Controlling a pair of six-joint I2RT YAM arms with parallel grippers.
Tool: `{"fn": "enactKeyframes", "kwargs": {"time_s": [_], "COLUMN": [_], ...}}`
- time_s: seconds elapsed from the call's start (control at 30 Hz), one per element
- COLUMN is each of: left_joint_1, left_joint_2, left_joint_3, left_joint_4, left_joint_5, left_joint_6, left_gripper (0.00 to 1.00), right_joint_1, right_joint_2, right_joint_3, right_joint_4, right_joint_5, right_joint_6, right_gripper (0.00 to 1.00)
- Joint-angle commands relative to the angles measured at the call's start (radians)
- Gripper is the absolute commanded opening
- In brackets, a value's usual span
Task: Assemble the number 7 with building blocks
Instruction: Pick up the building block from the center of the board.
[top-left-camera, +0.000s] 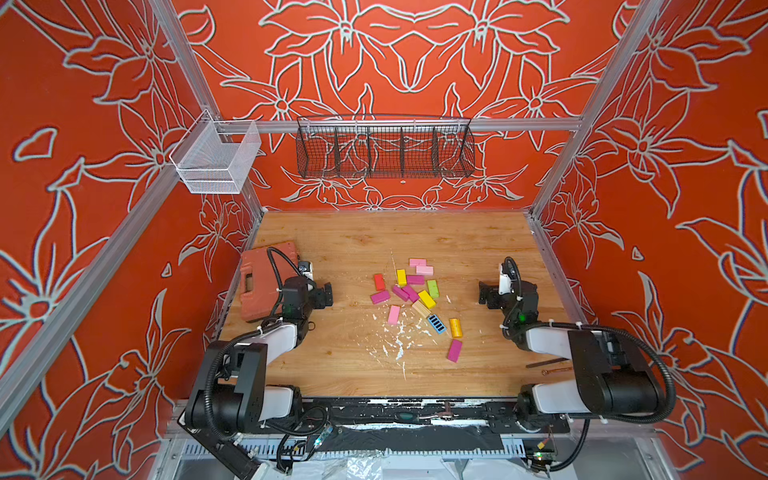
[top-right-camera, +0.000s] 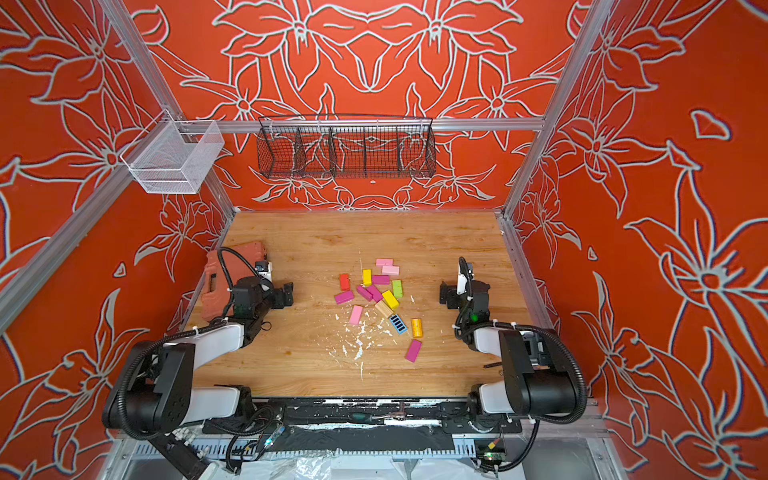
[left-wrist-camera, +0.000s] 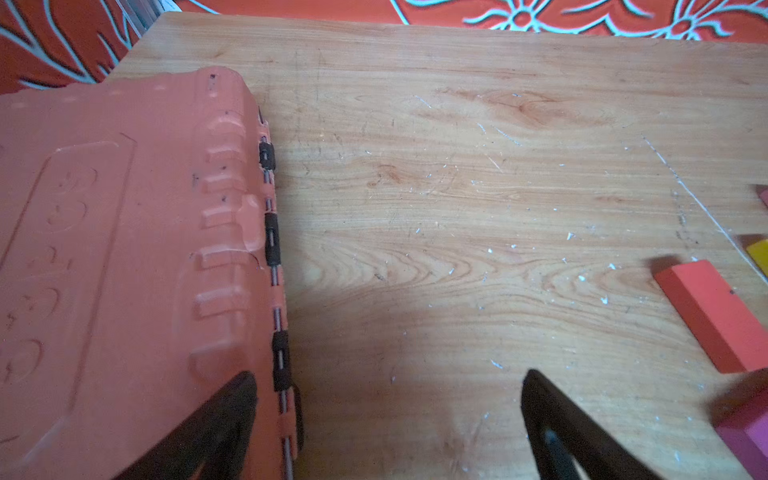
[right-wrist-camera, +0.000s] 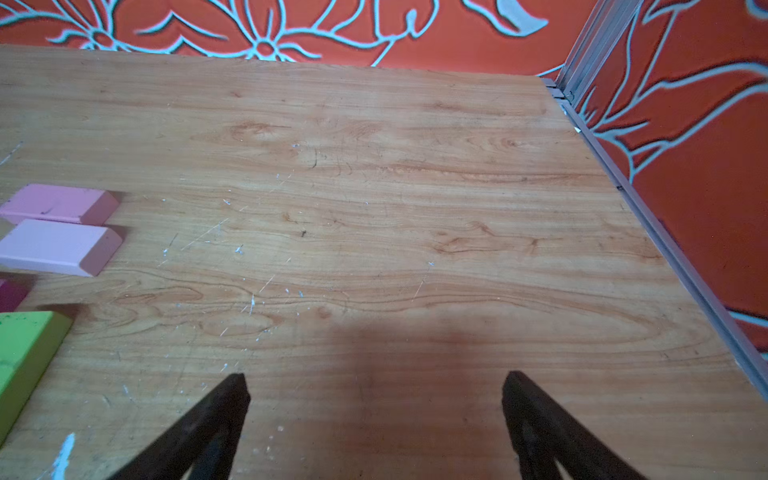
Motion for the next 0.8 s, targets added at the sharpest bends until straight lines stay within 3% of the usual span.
{"fn": "enactKeyframes", "kwargs": {"time_s": [0.0, 0.77], "left_joint_1": [0.005, 0.009], "left_joint_2": [0.007, 0.008], "left_joint_3": [0.008, 0.011], "left_joint_4": [0.004, 0.002], "left_joint_5": [0.009, 0.017], "left_joint_6": [0.005, 0.005], "left_gripper": [0.97, 0.97], "right_joint_1": [-0.006, -0.004], "right_joint_2": [0.007, 0.007], "right_joint_3": [0.023, 0.023], "right_joint_4": [0.02, 0.023], "right_joint_5": [0.003, 0.006], "right_joint_6": [-0.013, -0.017], "right_gripper": [0.98, 0.98]}}
